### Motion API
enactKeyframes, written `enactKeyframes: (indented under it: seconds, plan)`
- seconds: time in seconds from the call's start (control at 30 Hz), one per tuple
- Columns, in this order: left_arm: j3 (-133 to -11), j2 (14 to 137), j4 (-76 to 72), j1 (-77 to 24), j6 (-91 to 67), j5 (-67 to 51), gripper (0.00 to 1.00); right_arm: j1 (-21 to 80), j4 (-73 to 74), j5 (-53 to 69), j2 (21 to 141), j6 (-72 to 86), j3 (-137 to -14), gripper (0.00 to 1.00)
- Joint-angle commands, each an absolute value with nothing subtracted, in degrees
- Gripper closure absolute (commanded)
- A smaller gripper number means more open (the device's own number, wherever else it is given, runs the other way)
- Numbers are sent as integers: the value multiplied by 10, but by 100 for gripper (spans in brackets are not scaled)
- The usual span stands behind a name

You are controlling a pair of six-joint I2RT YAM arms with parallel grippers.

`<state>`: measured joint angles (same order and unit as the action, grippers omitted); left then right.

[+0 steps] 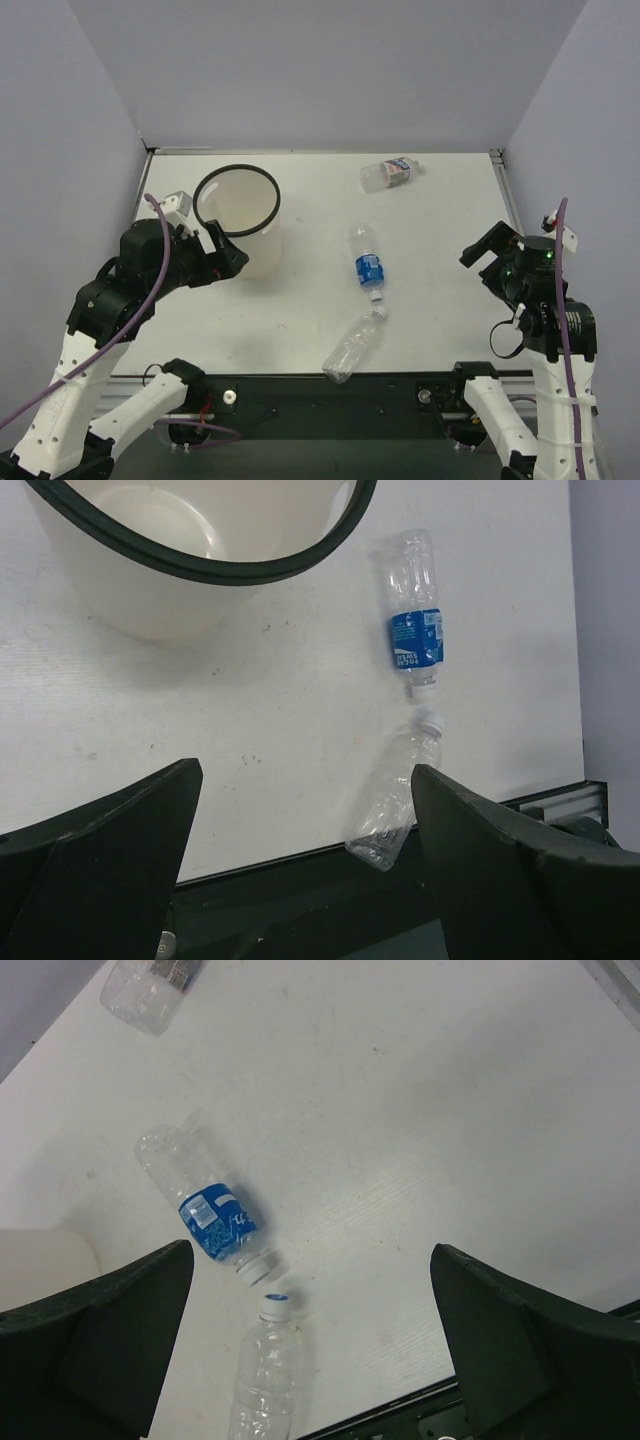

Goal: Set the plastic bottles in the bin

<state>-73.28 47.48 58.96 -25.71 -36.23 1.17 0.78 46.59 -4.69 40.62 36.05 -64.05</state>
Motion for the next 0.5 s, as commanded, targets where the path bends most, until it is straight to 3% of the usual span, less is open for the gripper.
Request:
enactKeyframes:
  seconds: [0.0, 0.47]
  plan:
    - [-706, 458, 518, -253, -366, -28, 2, 8, 486, -28, 413, 352, -634, 0]
    - [-701, 455, 496, -253, -343, -26, 3, 49, 473, 2, 565, 276, -666, 1]
